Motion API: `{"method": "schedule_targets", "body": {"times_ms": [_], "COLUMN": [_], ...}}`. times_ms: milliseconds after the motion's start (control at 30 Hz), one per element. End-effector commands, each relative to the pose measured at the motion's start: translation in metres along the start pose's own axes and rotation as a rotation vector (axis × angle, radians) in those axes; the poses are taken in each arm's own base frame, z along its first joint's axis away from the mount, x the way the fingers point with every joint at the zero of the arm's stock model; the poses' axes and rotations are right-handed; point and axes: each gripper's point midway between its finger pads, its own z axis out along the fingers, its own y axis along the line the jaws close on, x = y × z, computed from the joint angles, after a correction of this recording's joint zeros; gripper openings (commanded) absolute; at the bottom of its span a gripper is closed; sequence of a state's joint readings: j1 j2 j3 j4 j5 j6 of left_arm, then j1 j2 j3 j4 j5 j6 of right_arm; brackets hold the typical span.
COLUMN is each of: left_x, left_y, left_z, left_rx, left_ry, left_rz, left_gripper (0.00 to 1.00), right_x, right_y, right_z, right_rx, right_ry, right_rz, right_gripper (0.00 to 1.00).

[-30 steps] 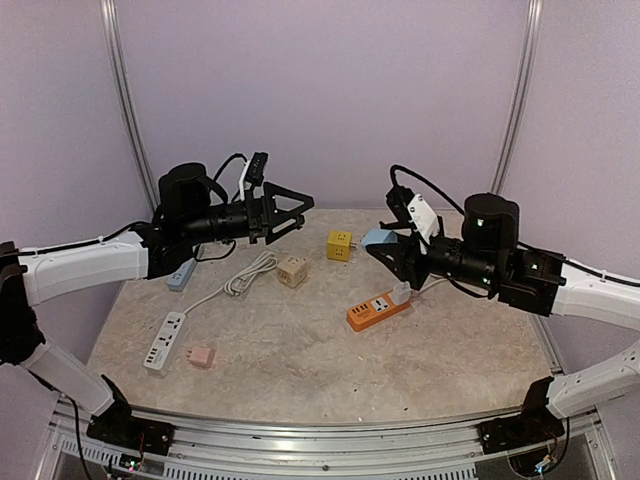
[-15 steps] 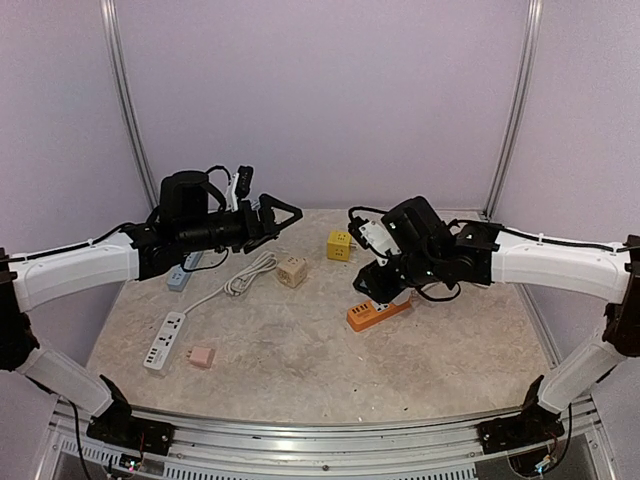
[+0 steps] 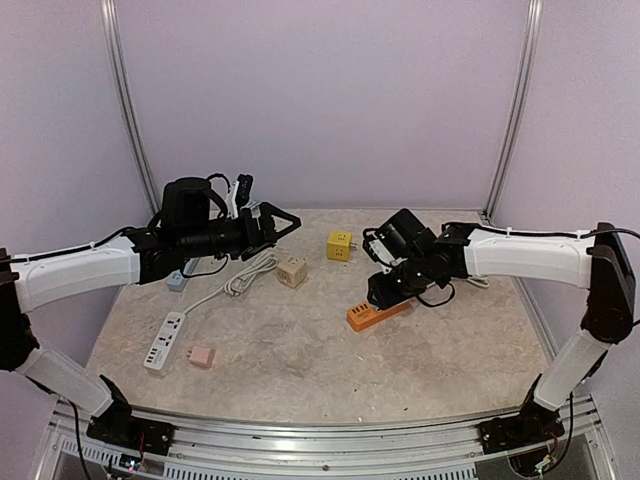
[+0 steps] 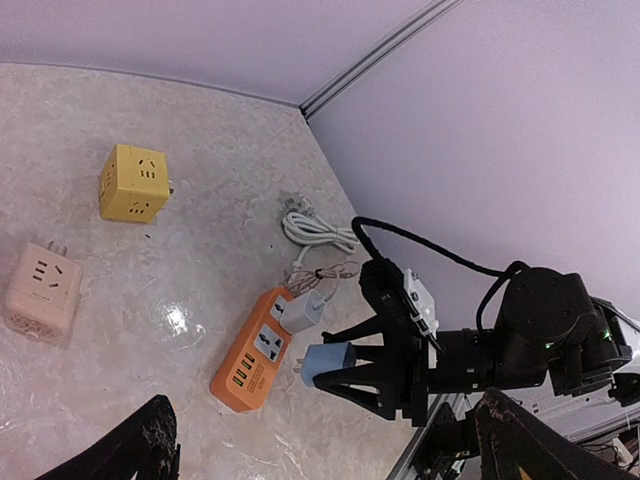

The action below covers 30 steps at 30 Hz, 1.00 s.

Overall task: Insert the plug
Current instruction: Insert the plug into the socket.

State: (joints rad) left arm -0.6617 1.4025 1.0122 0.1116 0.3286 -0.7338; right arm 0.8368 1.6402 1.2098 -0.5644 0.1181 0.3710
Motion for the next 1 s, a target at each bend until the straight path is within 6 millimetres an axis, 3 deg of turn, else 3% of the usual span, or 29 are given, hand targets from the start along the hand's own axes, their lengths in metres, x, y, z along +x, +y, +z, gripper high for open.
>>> {"method": "schedule_targets", "body": {"times_ms": [0, 433, 967], "left_x": [0.000, -0.001, 0.002], "left_y": [-0.001, -0.003, -0.002], "left_z": [-0.006, -0.005, -0.002], "left_rx": [0.004, 0.010, 0.019], "left_ry": [-0.009, -0.009, 0.001], "left_rz": [-0.001, 0.002, -0.004], "left_gripper": [0.99, 0.99, 0.99], "right_x": [0.004, 0.018, 0.009], "right_y": [-0.010, -0.025, -0.038], "right_z": [0.010, 0.026, 0.036], "right_rx": [0.008, 0.084, 0.109], "right_ry": [0.029, 0.098, 0.074], "right_rz": [0.046, 0.028, 0.049], "right_gripper": [0.00, 0.00, 0.00]}}
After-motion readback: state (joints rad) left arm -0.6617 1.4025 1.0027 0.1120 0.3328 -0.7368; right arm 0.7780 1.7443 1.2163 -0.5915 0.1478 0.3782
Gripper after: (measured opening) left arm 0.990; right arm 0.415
